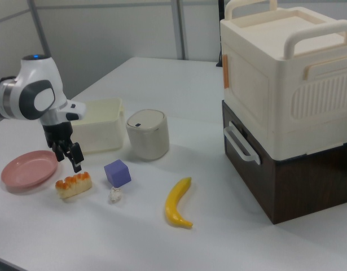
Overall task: Put the bread on a plate
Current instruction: 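Move the open gripper over the orange-glazed bread roll, then lower the gripper and close it on the bread roll, lifting it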
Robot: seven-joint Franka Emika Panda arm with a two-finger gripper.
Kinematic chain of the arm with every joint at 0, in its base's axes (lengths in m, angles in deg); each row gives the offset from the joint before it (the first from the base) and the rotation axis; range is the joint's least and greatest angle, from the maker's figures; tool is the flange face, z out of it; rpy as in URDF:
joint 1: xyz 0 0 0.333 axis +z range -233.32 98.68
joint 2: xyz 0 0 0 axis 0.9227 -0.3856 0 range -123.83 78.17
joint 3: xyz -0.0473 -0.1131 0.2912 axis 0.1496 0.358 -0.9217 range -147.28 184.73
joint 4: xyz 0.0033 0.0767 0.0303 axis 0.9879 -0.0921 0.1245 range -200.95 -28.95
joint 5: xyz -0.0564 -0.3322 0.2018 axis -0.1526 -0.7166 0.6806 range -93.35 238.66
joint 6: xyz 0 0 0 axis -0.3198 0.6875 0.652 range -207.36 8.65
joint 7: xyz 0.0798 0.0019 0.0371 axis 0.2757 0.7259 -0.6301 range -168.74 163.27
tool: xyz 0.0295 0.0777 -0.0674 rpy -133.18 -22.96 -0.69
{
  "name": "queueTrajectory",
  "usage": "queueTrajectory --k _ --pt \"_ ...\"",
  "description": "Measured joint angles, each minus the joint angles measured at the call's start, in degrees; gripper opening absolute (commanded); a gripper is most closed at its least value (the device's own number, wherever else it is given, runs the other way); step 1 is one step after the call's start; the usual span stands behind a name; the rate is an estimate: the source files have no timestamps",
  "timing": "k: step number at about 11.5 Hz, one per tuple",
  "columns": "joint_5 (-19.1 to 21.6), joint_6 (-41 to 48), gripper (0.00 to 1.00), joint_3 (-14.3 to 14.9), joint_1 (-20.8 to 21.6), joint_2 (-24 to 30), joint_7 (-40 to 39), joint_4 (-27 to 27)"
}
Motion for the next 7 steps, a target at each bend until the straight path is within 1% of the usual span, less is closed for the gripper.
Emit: queueTrajectory --k 1,3,7 --pt "-0.5 -2.1 1.00 0.0 0.5 -1.5 1.1 -0.4" --pt "-0.6 -3.6 1.00 0.1 0.5 -3.4 1.4 -0.4" --pt "-0.6 -3.6 1.00 0.1 0.5 -3.9 2.3 -0.4"
